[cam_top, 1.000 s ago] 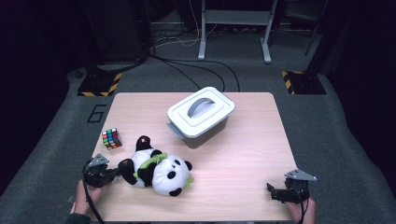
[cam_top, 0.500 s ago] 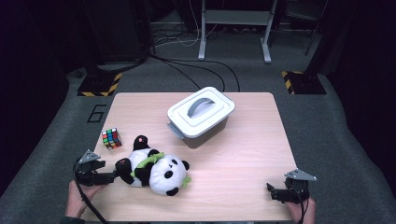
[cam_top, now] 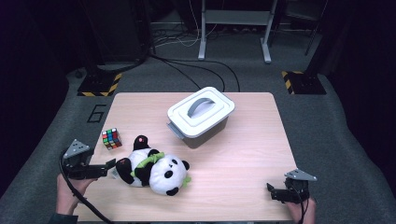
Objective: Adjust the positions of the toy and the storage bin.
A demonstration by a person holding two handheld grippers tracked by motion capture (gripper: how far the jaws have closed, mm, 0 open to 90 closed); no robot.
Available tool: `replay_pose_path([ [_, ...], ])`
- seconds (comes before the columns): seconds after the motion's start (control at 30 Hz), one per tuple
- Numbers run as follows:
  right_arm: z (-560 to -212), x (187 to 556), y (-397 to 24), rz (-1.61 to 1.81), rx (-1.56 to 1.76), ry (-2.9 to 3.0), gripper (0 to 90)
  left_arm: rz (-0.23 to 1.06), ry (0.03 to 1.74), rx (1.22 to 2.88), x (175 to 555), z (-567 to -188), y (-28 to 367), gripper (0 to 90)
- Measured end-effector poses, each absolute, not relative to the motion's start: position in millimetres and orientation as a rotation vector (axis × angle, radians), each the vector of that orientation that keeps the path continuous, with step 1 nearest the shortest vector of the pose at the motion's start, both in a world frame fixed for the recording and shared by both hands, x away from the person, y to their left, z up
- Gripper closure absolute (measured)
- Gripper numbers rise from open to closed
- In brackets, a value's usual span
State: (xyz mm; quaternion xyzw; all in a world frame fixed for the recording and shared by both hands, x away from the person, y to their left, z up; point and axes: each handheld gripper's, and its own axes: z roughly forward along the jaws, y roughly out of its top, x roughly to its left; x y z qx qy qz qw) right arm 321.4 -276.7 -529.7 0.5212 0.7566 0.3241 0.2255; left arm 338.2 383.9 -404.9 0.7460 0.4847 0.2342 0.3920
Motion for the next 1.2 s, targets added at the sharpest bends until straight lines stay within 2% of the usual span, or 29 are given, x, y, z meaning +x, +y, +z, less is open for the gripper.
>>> replay_pose_path([
  [0.23, -529.7, 321.4, -276.7, 0.894, 1.437, 2.086, 3.2, 0.564, 1.103, 1.945, 341.8, -388.0, 343.2, 0.0],
  [0.37, -529.7, 321.4, -276.7, 0.894, 1.438, 2.087, 3.2, 0.538, 1.035, 2.013, 346.7, -392.8, 314.4, 0.0],
  [0.6, -529.7, 321.4, -276.7, 0.894, 1.437, 2.086, 3.2, 0.507, 1.026, 2.081, 355.3, -406.0, 285.4, 0.1],
  [0.67, -529.7, 321.4, -276.7, 0.894, 1.437, 2.086, 3.2, 0.503, 1.021, 2.093, 356.3, -408.3, 280.2, 4.6],
  [0.77, -529.7, 321.4, -276.7, 0.894, 1.437, 2.087, 3.2, 0.513, 1.013, 2.118, 358.0, -413.5, 270.6, 17.8],
  [0.8, -529.7, 321.4, -276.7, 0.894, 1.437, 2.087, 3.2, 0.518, 1.012, 2.125, 358.4, -415.4, 267.7, 17.8],
  [0.9, -529.7, 321.4, -276.7, 0.894, 1.437, 2.086, 3.2, 0.538, 1.002, 2.165, 358.8, -421.1, 259.9, 30.5],
  [0.93, -529.7, 321.4, -276.7, 0.894, 1.437, 2.086, 3.2, 0.538, 0.997, 2.165, 358.8, -424.3, 257.5, 30.5],
  [1.13, -529.7, 321.3, -276.7, 0.894, 1.436, 2.086, 3.3, 0.539, 1.009, 2.212, 356.0, -434.2, 258.7, 55.8],
  [1.2, -529.7, 321.3, -276.7, 0.894, 1.436, 2.086, 3.3, 0.539, 1.016, 2.217, 354.8, -434.7, 261.0, 57.2],
])
